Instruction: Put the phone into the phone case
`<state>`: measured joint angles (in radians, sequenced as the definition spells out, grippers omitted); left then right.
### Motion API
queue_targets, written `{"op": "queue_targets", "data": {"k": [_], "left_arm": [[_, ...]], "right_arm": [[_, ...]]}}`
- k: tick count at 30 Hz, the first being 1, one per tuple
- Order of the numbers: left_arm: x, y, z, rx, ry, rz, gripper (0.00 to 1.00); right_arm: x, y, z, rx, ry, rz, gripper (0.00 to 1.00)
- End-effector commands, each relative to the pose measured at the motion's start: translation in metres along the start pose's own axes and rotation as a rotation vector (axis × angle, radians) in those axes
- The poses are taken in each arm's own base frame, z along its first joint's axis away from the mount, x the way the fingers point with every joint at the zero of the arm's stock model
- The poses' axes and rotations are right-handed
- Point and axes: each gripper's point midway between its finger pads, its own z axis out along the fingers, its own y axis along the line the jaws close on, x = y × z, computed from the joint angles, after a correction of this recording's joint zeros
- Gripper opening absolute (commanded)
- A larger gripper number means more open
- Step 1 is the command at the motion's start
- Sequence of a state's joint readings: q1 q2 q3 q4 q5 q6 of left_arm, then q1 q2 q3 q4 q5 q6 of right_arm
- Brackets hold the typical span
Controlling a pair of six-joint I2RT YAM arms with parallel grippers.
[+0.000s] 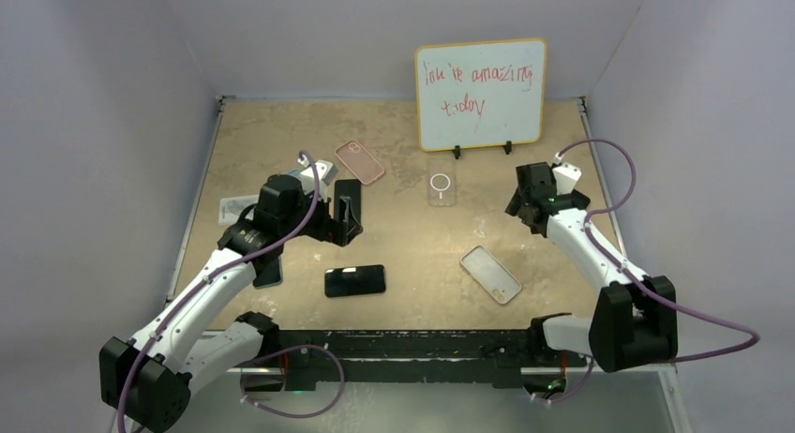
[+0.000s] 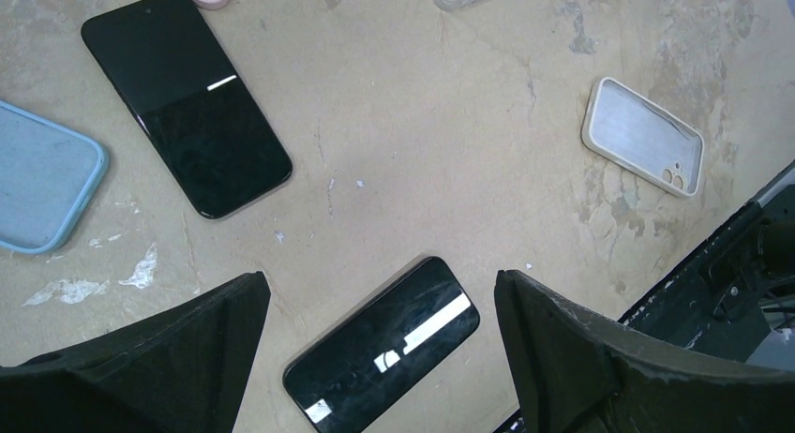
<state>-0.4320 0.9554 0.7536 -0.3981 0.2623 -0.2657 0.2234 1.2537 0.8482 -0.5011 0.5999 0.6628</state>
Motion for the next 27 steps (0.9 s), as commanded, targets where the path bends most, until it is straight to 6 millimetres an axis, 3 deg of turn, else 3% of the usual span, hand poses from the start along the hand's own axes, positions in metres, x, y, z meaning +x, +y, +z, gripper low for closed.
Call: {"op": "queue_targets", "data": {"k": [1,5,9,17,27], "left_arm": [[-0.016,-0.007,-0.004,0.036,-0.050,0.048,0.95],[-0.016,-0.008,-0.007,0.040,-0.061,0.049,0.95],[-0.022,-0.010,-0.009,0.046,-0.078,0.059,0.95],[-0.020,-0.016,-0.013,0.074,-0.080,0.067,0.95],[-0.018,-0.013,-0.017,0.056,-0.080,0.066,0.95]], "right_arm": [[-0.020,0.005,0.027,-0.055,-0.021,0.056,0.99],[-0.026,0.010,0.053,-0.090,0.025,0.040,0.99],[-0.031,-0.002,0.073,-0.047,0.049,0.061,0.99],[-0.047,-0.009,0.097,-0.073,0.073,0.096,0.99],[-0.036,-0.032,0.122,-0.031,0.126,0.129,0.99]]}}
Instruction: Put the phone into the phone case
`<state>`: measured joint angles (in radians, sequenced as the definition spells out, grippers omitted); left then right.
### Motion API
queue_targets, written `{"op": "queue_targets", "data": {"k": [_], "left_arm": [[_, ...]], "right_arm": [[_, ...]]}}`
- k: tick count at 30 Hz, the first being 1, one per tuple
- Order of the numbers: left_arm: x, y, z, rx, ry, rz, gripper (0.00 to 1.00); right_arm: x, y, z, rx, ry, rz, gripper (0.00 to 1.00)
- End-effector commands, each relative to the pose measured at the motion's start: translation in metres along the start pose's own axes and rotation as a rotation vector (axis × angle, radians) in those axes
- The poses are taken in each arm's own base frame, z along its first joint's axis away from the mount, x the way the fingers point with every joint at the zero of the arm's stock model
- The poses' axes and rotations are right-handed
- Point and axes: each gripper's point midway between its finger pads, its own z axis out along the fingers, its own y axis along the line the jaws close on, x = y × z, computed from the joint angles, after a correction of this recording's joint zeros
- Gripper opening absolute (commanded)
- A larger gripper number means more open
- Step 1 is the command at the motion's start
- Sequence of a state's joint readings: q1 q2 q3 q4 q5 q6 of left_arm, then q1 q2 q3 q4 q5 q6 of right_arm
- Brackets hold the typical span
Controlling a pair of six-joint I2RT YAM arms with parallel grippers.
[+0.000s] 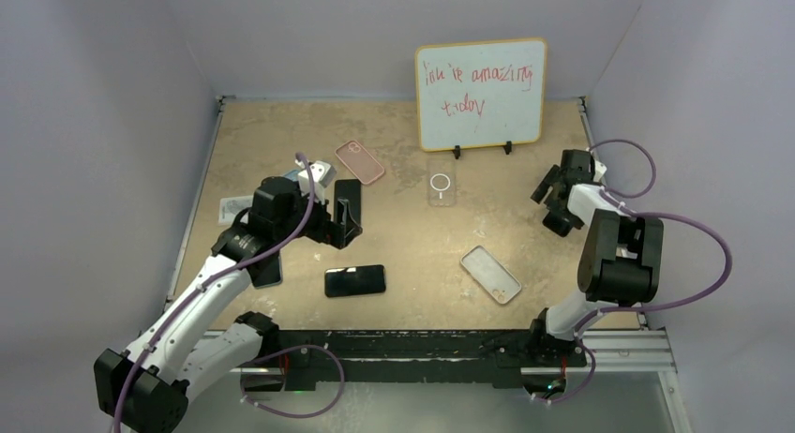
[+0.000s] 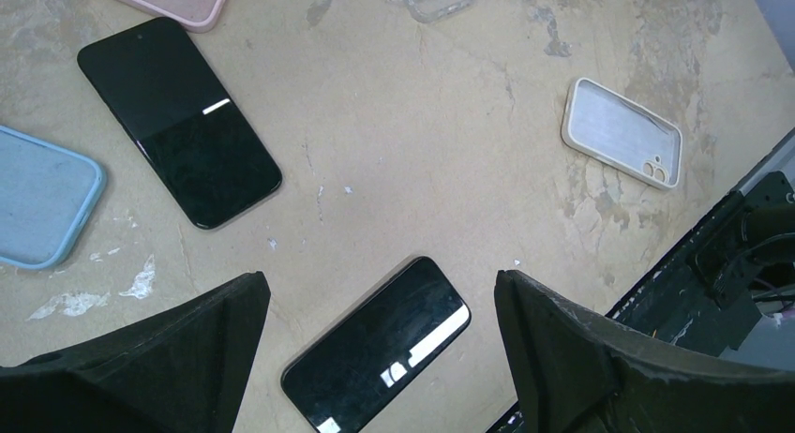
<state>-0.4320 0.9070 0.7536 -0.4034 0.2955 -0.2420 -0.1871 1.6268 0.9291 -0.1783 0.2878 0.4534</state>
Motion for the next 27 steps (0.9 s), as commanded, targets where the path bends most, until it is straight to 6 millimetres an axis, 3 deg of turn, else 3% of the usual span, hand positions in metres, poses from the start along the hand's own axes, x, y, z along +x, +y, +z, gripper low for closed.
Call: {"op": "queue_targets", "data": {"k": [1,10,20,27], "left_arm": [[-0.013,-0.004,-0.006,0.016,-0.048,0.031,0.95],[-0.014,-0.005,-0.008,0.017,-0.054,0.034,0.95],[-0.015,-0.005,-0.011,0.015,-0.062,0.036,0.96],[-0.016,-0.004,-0.012,0.006,-0.072,0.036,0.96]], "right_arm": [[-0.012,-0.006,0.002,-0.003,-0.024,0.005,0.99],[-0.002,-0.016,0.013,-0.086,0.043,0.071,0.99],[0.017,-0.026,0.027,-0.021,0.138,0.039,0.99],[0.018,-0.032,0.030,0.020,0.148,0.018,0.87]]}}
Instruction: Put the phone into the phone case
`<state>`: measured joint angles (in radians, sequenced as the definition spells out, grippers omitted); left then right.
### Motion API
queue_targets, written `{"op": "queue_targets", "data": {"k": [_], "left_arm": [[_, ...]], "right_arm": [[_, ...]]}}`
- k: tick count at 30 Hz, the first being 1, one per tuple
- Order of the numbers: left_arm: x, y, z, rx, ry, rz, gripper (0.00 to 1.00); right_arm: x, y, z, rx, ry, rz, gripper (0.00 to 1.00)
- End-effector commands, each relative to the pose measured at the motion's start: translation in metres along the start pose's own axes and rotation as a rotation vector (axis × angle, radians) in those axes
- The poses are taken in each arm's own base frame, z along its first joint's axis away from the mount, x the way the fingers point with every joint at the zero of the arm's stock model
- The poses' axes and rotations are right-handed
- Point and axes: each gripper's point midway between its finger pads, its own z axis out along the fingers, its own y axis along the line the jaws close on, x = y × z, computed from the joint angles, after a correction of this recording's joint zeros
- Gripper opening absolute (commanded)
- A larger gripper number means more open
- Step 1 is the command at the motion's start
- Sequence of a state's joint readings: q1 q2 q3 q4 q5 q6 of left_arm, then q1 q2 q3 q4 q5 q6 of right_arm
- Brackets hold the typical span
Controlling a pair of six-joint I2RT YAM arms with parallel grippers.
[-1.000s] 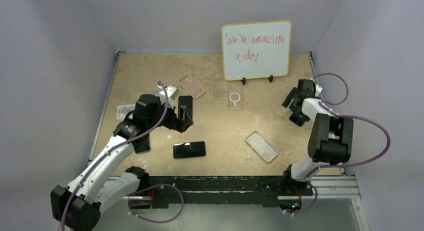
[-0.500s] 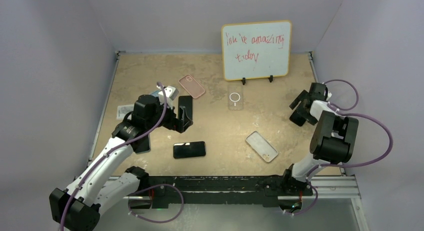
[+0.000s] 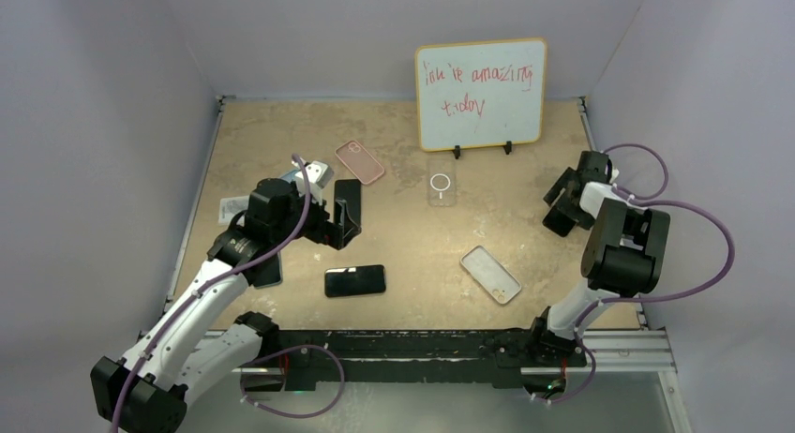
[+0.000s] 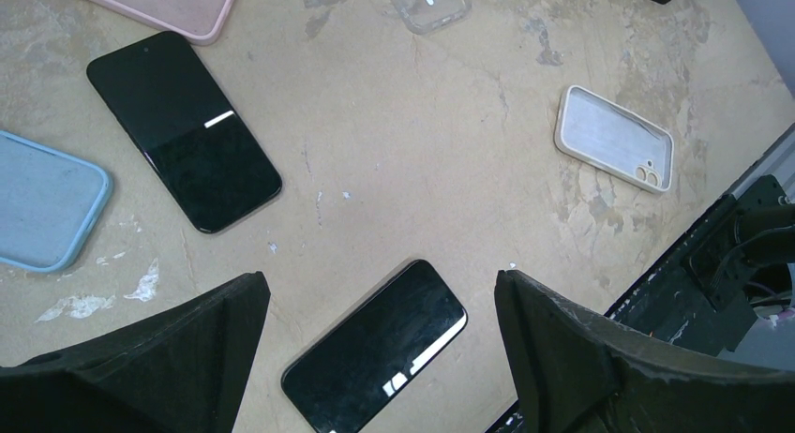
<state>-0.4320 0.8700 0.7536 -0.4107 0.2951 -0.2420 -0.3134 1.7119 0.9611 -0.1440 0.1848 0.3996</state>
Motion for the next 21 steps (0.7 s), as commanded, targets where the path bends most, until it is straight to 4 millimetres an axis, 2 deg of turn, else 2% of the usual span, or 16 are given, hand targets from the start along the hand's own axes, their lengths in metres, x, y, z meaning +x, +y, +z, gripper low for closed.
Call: {"op": "queue_targets", "data": {"k": [1,4,11,15,21], "left_arm": [[-0.012,-0.001,-0.004,-0.001,-0.045,0.028,0.96],[-0.012,-0.001,-0.004,-0.002,-0.044,0.027,0.96],[-0.011,0.004,-0.003,-0.026,-0.039,0.021,0.96],[-0.009,0.006,-0.002,-0.037,-0.033,0.016,0.96],[-0.007,0.011,0.002,-0.060,-0.019,0.000,0.95]], "right_arm": [[0.025,-0.009,0.005,0.035,0.094,-0.028,0.84],[0.023,-0.008,0.002,0.026,0.084,-0.037,0.77],[0.030,0.007,-0.009,0.023,0.088,-0.087,0.72],[0.042,0.024,-0.018,0.008,0.108,-0.126,0.71],[0.070,0.057,-0.038,-0.039,0.131,-0.219,0.68]]}}
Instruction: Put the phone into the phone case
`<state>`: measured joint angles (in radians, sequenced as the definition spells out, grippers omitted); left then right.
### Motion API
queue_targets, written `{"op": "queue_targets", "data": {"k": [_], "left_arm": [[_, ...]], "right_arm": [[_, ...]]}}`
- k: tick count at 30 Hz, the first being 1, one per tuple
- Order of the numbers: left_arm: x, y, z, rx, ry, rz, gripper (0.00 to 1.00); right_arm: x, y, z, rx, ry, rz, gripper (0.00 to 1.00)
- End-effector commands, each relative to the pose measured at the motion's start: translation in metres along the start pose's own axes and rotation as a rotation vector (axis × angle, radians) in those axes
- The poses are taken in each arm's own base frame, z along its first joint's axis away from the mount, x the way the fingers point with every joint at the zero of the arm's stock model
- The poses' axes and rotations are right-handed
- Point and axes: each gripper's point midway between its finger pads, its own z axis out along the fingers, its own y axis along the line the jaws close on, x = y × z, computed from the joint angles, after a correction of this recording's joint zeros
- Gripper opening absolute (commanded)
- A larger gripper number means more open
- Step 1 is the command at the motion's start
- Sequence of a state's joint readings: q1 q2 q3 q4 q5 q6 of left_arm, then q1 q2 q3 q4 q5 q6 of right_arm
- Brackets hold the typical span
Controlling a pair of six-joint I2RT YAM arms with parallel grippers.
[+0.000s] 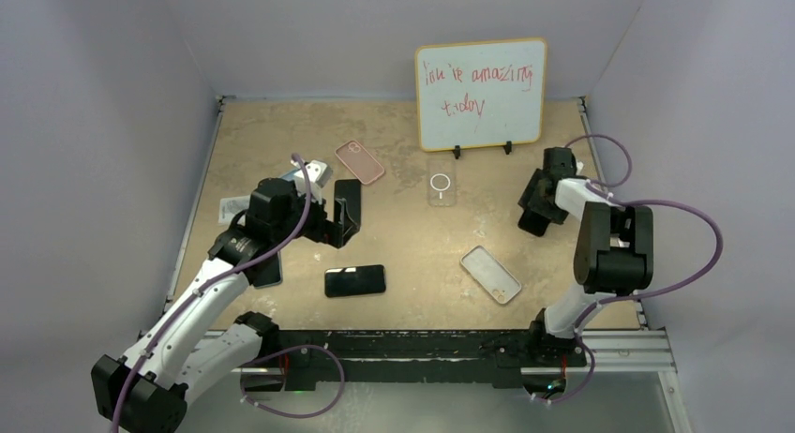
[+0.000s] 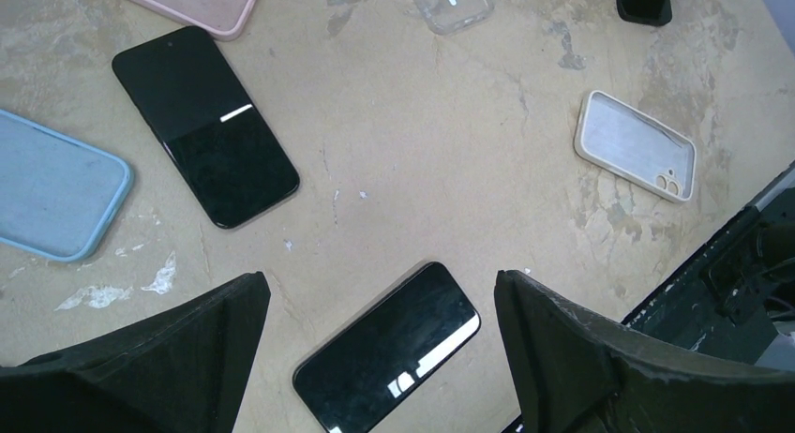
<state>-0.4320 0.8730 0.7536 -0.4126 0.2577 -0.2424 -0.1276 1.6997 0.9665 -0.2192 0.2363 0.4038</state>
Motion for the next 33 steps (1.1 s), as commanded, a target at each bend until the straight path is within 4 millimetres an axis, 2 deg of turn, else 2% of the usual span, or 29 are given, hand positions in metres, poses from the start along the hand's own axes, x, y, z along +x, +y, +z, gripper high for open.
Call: {"op": "queue_targets", "data": {"k": [1,5,10,13,17,24,25,26,30,33], "left_arm": [[-0.007,0.005,0.002,-0.027,-0.015,-0.003,0.95],[-0.001,0.008,0.009,-0.034,0.012,-0.024,0.94],[0.003,0.005,0.023,-0.012,0.049,-0.088,0.90],[0.000,-0.002,0.037,0.030,0.062,-0.131,0.88],[-0.003,-0.004,0.070,0.050,0.113,-0.217,0.78],[-0.034,-0.010,0.132,0.023,0.019,-0.287,0.68],[-0.049,-0.013,0.143,0.025,-0.035,-0.289,0.66],[-0.055,-0.016,0.154,0.017,-0.047,-0.294,0.65],[-0.064,-0.020,0.195,-0.015,-0.041,-0.301,0.59],[-0.067,-0.022,0.220,-0.020,-0.041,-0.308,0.55]], "right_arm": [[0.038,0.024,-0.021,-0.029,0.095,-0.066,0.68],[0.057,0.042,-0.031,-0.050,0.109,-0.123,0.67],[0.075,0.052,-0.044,-0.083,0.122,-0.156,0.66],[0.087,0.049,-0.051,-0.094,0.135,-0.162,0.66],[0.095,0.043,-0.057,-0.107,0.131,-0.150,0.65],[0.097,0.041,-0.060,-0.116,0.122,-0.150,0.65],[0.097,0.041,-0.060,-0.118,0.118,-0.149,0.65],[0.097,0.041,-0.061,-0.120,0.114,-0.144,0.64],[0.099,0.045,-0.064,-0.157,0.116,-0.130,0.63],[0.102,0.044,-0.065,-0.163,0.118,-0.129,0.62]]}}
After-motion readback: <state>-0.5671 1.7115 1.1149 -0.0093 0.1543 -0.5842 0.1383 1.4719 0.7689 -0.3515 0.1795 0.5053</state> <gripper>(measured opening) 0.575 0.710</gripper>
